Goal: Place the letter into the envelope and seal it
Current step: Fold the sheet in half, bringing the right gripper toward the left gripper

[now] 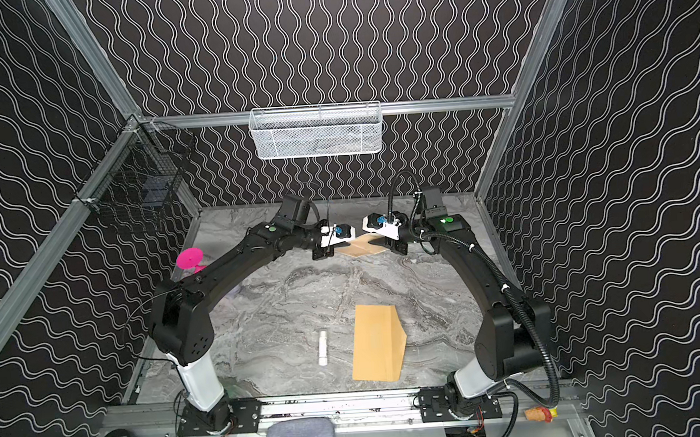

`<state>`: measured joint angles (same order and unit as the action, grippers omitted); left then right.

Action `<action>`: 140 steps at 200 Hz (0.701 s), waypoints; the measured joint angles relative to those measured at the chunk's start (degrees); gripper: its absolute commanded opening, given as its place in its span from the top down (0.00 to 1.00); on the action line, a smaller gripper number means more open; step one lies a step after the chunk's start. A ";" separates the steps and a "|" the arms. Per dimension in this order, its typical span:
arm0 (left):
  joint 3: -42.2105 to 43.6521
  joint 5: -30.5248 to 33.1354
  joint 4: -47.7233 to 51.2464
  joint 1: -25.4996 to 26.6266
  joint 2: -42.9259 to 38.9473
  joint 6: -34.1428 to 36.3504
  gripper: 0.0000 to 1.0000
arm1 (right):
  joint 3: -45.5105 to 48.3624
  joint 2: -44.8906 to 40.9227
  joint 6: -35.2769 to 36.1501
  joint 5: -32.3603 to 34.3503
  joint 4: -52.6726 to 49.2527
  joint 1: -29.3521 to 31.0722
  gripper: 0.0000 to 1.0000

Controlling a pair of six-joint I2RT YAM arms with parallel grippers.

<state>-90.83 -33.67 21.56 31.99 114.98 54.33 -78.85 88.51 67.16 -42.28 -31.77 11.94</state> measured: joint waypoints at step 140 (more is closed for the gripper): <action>9.35 6.73 -12.61 -0.11 -6.12 -12.04 0.12 | 1.60 0.11 -1.97 2.21 0.85 -0.24 1.00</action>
<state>-81.47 -26.94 8.95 31.88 108.86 42.28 -77.25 88.62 65.19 -40.07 -30.92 11.70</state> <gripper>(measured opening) 0.890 0.048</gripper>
